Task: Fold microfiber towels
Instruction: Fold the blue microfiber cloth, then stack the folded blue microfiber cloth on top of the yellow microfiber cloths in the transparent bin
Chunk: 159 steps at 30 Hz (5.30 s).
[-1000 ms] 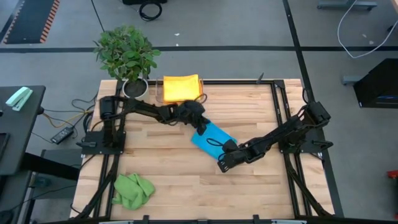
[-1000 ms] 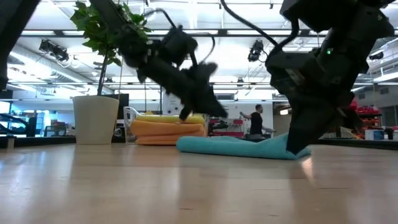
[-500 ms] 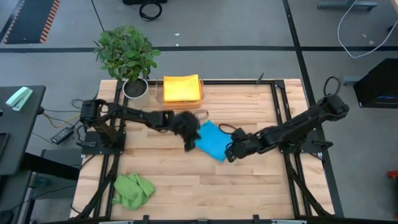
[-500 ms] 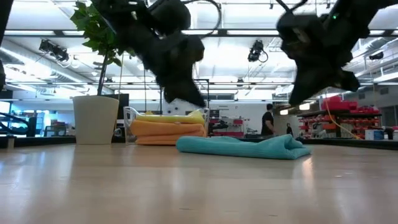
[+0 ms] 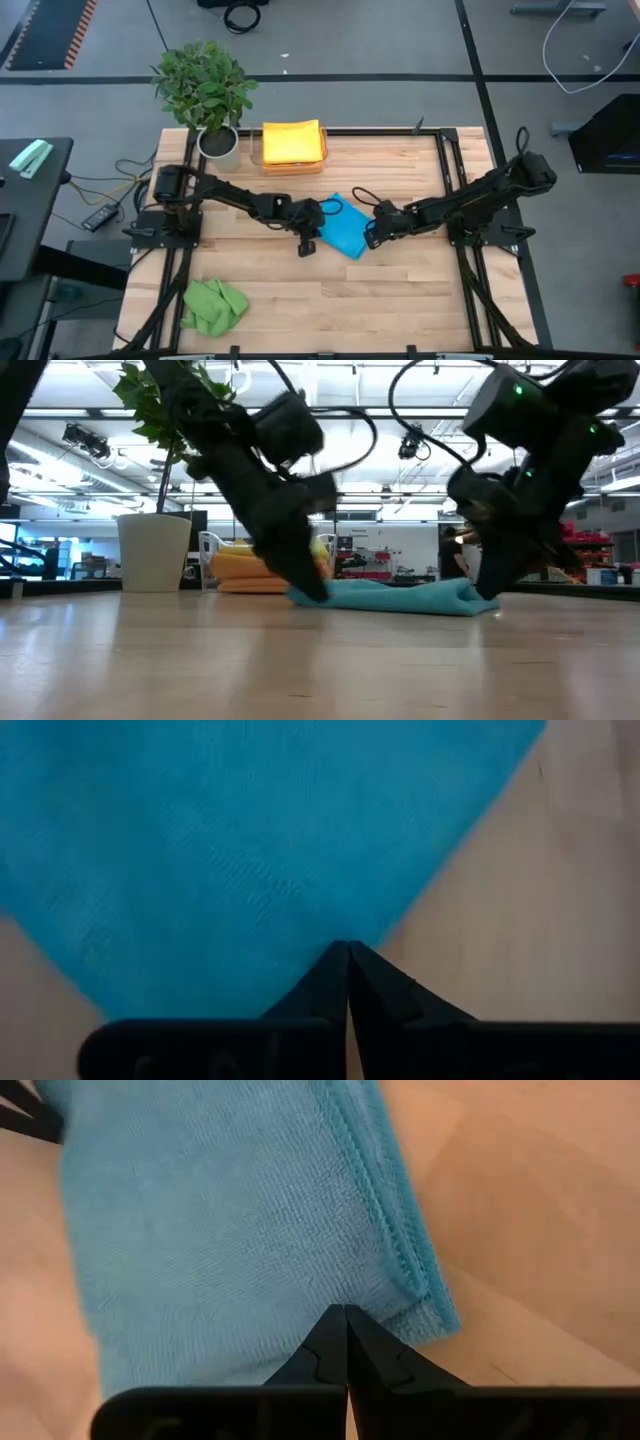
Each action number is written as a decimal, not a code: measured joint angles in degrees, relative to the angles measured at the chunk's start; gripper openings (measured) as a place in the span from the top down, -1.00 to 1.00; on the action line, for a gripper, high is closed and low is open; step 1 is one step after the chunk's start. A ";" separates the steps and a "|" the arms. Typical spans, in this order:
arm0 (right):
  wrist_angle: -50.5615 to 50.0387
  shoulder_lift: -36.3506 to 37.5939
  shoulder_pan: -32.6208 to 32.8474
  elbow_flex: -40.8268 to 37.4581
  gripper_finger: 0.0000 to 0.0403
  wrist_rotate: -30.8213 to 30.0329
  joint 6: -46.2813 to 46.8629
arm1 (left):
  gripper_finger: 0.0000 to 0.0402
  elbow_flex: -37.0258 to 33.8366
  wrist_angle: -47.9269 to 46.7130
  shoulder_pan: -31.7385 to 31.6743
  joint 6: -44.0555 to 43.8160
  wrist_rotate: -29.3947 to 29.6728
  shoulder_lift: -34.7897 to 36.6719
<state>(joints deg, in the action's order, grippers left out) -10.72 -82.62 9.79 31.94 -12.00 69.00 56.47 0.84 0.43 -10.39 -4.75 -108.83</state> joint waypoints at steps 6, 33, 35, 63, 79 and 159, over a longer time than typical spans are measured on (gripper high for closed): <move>1.61 -1.31 -0.41 -2.04 0.98 -0.24 -1.53 | 0.96 0.59 4.13 1.22 -5.51 -0.97 -4.02; -17.22 13.24 8.32 11.42 0.88 -3.31 -45.03 | 0.80 3.20 -9.14 10.42 13.44 -9.04 16.03; -17.66 12.29 10.90 11.23 0.81 -3.31 -52.66 | 0.78 3.08 -10.66 10.51 21.54 -7.68 15.23; -4.73 1.95 16.86 1.83 -0.32 -9.04 -91.08 | -0.11 3.25 -5.12 4.24 64.00 2.26 -0.47; 11.17 -0.05 11.43 -6.00 -0.04 -5.92 -88.32 | 0.21 3.30 -3.94 2.51 60.88 -1.91 -3.08; 0.35 -31.57 -42.73 54.85 0.95 11.57 -46.42 | 0.97 3.50 -23.87 -42.55 6.81 22.87 20.17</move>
<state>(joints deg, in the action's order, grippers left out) -10.37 -114.18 -32.94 86.78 -0.43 22.58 59.97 -23.03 -42.13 -3.58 18.12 -88.66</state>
